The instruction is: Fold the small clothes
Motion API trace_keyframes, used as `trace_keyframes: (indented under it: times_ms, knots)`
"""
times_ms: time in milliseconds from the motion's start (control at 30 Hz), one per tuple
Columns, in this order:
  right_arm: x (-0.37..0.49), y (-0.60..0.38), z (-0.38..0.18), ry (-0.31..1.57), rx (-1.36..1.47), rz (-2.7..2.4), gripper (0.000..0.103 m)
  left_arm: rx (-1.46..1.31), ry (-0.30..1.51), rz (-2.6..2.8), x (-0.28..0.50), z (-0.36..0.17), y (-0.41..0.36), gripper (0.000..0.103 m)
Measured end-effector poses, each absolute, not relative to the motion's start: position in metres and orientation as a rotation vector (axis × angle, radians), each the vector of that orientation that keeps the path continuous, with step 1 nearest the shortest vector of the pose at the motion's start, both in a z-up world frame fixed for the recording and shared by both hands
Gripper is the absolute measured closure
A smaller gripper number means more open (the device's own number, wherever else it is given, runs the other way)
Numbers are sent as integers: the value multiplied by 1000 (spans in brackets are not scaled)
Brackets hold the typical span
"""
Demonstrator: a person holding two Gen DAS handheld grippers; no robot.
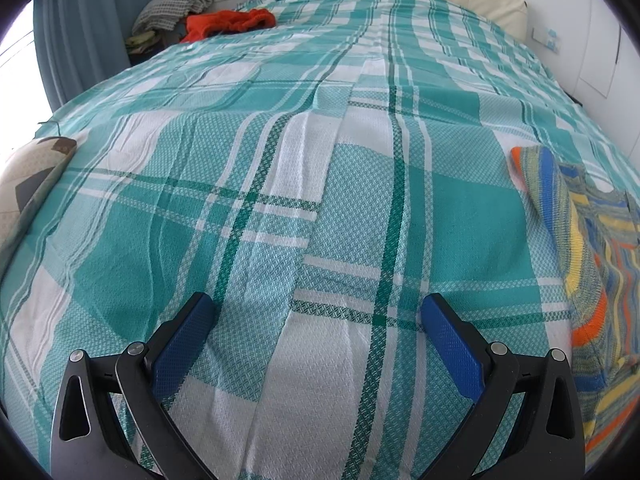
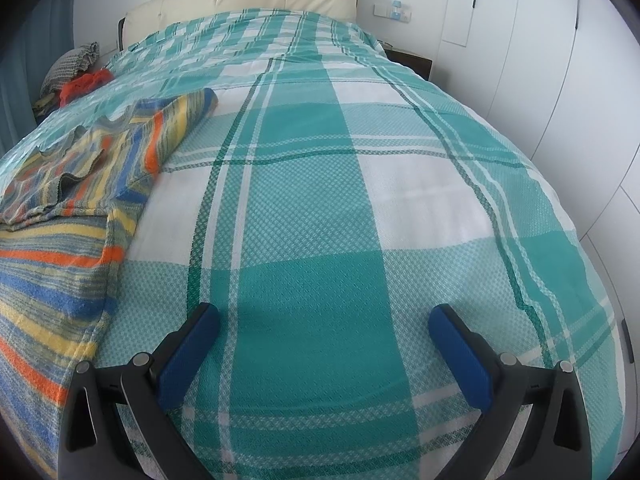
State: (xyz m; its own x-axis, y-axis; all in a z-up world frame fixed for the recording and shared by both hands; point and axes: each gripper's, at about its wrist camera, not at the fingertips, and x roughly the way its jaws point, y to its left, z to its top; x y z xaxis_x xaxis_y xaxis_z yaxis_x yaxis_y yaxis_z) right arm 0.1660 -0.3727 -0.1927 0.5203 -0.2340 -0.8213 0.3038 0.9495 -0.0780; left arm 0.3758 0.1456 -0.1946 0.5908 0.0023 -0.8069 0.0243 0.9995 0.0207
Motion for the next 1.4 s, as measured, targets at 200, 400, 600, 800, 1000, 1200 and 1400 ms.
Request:
trace_keyframes:
  times_ms: [200, 400, 600, 800, 1000, 1200, 1400]
  knots:
    - [165, -374, -193, 963, 90, -319, 0, 31, 939, -13, 376, -195, 146, 0]
    - [165, -374, -193, 964, 91, -320, 0, 30, 939, -13, 376, -195, 146, 0]
    - [164, -374, -194, 960, 105, -313, 0, 32, 938, -11, 375, -194, 145, 0]
    - [162, -374, -195, 955, 124, -304, 0, 32, 939, -12, 375, -195, 144, 0]
    - [162, -377, -196, 953, 148, -294, 0, 30, 939, -13, 376, -195, 147, 0]
    - [162, -377, -197, 955, 155, -291, 0, -6, 1030, 12, 372, -189, 148, 0]
    - [162, -379, -197, 957, 166, -284, 0, -72, 1024, -104, 286, -165, 146, 1]
